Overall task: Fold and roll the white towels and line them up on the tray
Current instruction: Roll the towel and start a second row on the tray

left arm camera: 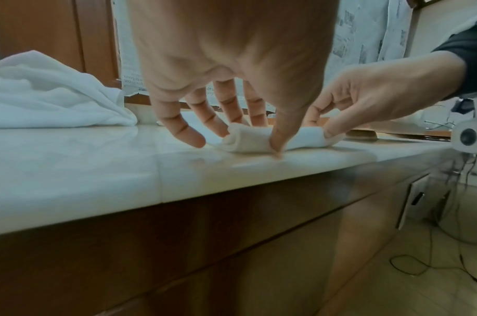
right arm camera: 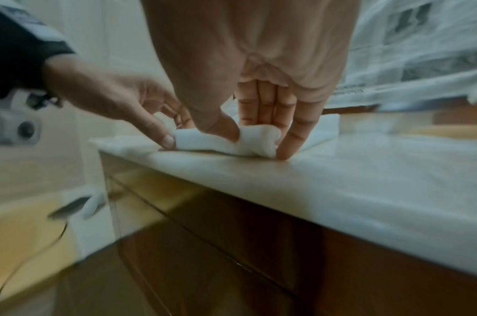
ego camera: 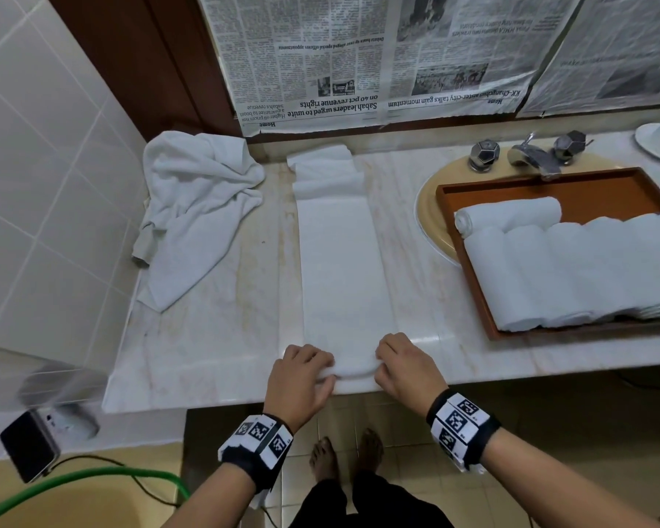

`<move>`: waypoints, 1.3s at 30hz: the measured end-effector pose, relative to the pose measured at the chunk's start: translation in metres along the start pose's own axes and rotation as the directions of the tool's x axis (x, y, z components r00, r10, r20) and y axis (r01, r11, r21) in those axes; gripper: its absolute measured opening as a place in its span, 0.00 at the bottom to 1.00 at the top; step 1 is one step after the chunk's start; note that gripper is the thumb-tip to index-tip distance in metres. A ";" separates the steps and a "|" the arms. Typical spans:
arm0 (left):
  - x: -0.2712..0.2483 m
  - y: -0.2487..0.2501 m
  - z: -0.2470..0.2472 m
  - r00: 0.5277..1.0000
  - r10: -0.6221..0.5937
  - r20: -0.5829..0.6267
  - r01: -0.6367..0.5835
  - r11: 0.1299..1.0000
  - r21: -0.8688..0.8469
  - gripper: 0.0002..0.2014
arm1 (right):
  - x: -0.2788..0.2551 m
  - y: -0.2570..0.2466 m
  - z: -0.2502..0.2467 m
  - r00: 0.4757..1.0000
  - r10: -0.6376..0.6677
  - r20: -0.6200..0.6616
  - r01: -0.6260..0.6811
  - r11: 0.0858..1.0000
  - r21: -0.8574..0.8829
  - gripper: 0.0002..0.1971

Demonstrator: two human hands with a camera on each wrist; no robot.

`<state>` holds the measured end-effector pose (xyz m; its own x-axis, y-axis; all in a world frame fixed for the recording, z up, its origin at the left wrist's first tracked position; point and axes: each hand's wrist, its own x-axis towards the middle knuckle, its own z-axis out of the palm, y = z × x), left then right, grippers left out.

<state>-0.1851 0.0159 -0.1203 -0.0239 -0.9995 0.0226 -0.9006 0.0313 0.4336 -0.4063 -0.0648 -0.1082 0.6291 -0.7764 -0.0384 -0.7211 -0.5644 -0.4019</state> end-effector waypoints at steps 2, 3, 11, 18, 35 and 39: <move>0.004 0.003 -0.003 0.999 -0.030 -0.015 0.030 1.000 -0.003 0.13 | 0.005 0.002 -0.003 0.996 0.085 0.031 -0.087 0.994 0.062 0.07; 0.006 0.004 -0.003 0.999 -0.041 -0.018 0.041 0.999 0.003 0.14 | 0.008 0.002 -0.007 0.991 0.119 0.062 -0.125 0.988 0.088 0.08; 0.032 -0.004 -0.019 0.956 -0.280 0.088 0.292 0.937 -0.192 0.12 | 0.024 0.012 -0.018 0.968 0.242 0.061 -0.249 0.920 0.304 0.12; 0.031 -0.002 -0.012 0.941 -0.337 0.008 0.330 0.917 -0.223 0.09 | 0.017 0.012 -0.006 0.995 0.040 -0.094 -0.038 0.999 0.020 0.07; 0.028 -0.007 -0.010 0.968 -0.243 0.061 0.250 0.947 -0.199 0.13 | 0.032 0.023 -0.026 0.973 0.185 0.135 -0.218 0.931 0.294 0.14; 0.032 -0.001 -0.016 0.914 -0.398 0.073 0.391 0.821 -0.415 0.07 | 0.033 0.024 -0.031 0.953 0.258 0.160 -0.300 0.878 0.374 0.09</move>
<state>-0.1779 -0.0156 -0.1053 0.3049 -0.9271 -0.2180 -0.5689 -0.3609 0.7390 -0.4119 -0.1128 -0.0905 0.4602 -0.8404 -0.2863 -0.7129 -0.1576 -0.6833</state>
